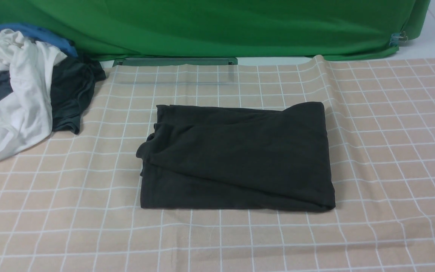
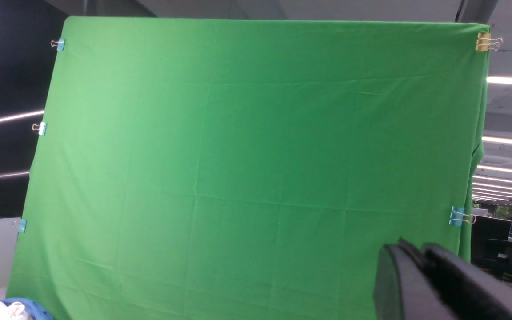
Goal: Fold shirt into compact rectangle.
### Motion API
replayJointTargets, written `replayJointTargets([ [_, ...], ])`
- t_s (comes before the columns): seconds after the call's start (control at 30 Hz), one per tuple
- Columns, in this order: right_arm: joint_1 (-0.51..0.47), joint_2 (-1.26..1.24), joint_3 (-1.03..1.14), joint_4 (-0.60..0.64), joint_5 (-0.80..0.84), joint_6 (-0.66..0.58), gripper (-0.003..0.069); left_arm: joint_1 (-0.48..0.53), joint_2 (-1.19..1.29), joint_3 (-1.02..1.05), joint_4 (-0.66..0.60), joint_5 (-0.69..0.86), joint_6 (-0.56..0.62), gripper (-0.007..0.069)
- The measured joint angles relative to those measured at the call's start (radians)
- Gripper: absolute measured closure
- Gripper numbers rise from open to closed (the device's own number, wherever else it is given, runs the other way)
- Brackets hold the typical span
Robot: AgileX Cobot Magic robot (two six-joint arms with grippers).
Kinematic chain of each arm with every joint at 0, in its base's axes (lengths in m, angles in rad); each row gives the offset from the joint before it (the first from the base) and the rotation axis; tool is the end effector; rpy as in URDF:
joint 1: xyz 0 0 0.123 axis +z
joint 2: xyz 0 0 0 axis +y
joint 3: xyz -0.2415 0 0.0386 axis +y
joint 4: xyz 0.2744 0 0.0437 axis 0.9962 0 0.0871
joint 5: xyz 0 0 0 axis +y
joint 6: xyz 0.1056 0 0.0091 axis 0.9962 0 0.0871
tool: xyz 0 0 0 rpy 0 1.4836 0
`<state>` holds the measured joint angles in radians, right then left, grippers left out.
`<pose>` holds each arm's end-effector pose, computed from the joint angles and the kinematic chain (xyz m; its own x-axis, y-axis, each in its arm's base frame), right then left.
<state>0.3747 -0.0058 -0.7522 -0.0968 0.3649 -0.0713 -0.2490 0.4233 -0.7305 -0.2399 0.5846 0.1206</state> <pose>0.0213 0.0044 0.4296 0.4800 0.0158 -0.8771 -0.2635 0.9563 -0.1269 0.1394 -0.0498 0.3634 -0.1998 -0.0316 -0.9793 0.3545 0.9295 -0.1023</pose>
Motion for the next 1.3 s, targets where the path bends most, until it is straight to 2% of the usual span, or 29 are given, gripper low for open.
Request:
replayJointTargets([
  [0.17, 0.000, 0.000, 0.000, 0.000, 0.000, 0.000, 0.0565, 0.000, 0.000, 0.004, 0.047, -0.013, 0.024, 0.0606],
  [0.33, 0.000, 0.000, 0.000, 0.000, 0.000, 0.001, 0.0547, 0.007, -0.053, 0.131, 0.108, -0.235, 0.044, 0.0606],
  [0.57, 0.000, 0.000, 0.000, 0.000, 0.000, 0.001, 0.0523, 0.157, -0.294, 0.491, 0.183, -0.455, 0.071, 0.0606],
  [0.8, 0.000, 0.000, 0.000, 0.000, 0.000, 0.000, 0.0515, 0.217, -0.419, 0.724, 0.204, -0.455, 0.084, 0.0606],
  [1.03, 0.000, 0.000, 0.000, 0.000, 0.000, 0.000, 0.0515, 0.219, -0.423, 0.737, 0.197, -0.376, 0.086, 0.0606],
  [1.3, 0.000, 0.000, 0.000, 0.000, 0.001, 0.000, 0.0515, 0.219, -0.423, 0.737, 0.197, -0.368, 0.086, 0.0606],
])
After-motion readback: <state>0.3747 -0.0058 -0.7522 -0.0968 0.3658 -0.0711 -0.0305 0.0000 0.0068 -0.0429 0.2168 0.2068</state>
